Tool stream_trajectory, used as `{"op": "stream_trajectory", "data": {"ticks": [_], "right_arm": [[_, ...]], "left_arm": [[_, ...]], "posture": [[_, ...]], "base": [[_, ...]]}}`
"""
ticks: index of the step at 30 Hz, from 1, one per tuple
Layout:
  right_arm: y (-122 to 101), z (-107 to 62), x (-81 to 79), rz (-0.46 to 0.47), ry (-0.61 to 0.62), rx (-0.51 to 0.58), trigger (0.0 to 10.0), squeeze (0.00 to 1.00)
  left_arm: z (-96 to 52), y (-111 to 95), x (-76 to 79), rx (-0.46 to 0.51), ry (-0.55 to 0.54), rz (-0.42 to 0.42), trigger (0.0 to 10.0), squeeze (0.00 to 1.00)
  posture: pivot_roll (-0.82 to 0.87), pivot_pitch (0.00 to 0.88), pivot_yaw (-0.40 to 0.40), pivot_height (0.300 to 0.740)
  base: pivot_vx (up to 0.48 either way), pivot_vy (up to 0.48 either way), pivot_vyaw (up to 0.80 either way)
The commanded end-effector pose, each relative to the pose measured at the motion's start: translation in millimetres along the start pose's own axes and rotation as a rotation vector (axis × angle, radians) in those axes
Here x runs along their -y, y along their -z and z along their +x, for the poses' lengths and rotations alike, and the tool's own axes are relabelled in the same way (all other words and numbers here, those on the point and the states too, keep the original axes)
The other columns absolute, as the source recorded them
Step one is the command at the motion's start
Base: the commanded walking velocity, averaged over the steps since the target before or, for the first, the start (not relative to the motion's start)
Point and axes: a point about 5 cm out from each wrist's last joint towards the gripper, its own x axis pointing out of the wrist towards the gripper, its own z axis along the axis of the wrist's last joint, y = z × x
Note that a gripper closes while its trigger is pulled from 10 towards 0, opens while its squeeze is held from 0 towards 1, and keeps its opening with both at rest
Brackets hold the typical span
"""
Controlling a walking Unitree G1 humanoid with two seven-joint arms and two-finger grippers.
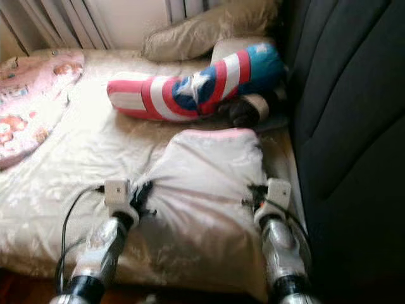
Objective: Clean up the room
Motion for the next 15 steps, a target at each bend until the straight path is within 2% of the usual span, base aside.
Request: {"op": "stream_trajectory", "data": {"ticks": [1, 15], "right_arm": [[-24.1, 2.1, 17.7, -0.003, 0.067, 0.113, 10.0, 0.0], [-24.5, 3.5, 18.2, 0.008, 0.078, 0.113, 10.0, 0.0]], "left_arm": [[-2.4, -17.7, -24.4, 0.09, -0.097, 0.019, 10.0, 0.0], [-2.0, -19.9, -29.4, 0.089, -0.105, 0.023, 10.0, 0.0]], "posture": [[-0.04, 0.0, 0.019, 0.74], [-0.04, 0.0, 0.019, 0.74]], "base": [[0.0, 0.0, 0.0], [0.0, 0.0, 0.0]]}}
